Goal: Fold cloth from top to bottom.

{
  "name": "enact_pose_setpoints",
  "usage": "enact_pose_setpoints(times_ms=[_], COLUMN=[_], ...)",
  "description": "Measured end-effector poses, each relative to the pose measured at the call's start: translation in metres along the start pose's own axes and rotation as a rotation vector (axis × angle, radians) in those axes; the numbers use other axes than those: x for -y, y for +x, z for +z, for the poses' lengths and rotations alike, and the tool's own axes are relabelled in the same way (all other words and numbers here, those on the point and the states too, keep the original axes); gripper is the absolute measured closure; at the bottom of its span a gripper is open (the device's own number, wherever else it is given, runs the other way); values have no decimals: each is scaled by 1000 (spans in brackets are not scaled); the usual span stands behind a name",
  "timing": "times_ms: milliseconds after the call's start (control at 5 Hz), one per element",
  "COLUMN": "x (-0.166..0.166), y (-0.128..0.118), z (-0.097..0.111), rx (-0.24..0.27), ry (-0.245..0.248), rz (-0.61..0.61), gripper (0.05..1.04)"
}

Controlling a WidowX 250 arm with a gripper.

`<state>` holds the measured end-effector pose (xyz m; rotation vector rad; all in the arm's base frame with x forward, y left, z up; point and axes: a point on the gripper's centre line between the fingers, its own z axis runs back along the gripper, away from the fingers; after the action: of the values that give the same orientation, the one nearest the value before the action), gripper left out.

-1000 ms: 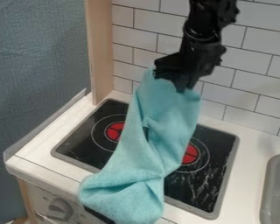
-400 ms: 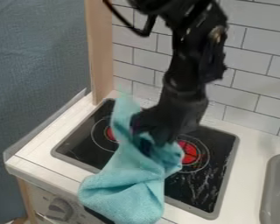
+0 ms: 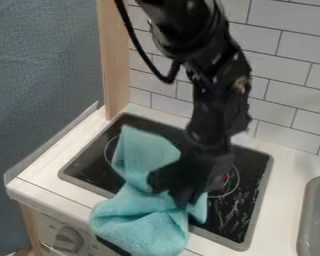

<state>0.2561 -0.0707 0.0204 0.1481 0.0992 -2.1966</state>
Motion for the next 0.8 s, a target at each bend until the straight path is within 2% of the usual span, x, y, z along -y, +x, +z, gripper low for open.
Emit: enact_pose_setpoints(times_ms=[200, 400, 600, 800], x=[0, 2, 5, 11], y=[0, 1, -2, -8], z=[0, -1, 1, 16], rx=[12, 13, 0, -38], ry=[1, -4, -20, -18], rz=[4, 5, 0, 5], gripper=[859, 610, 315, 75])
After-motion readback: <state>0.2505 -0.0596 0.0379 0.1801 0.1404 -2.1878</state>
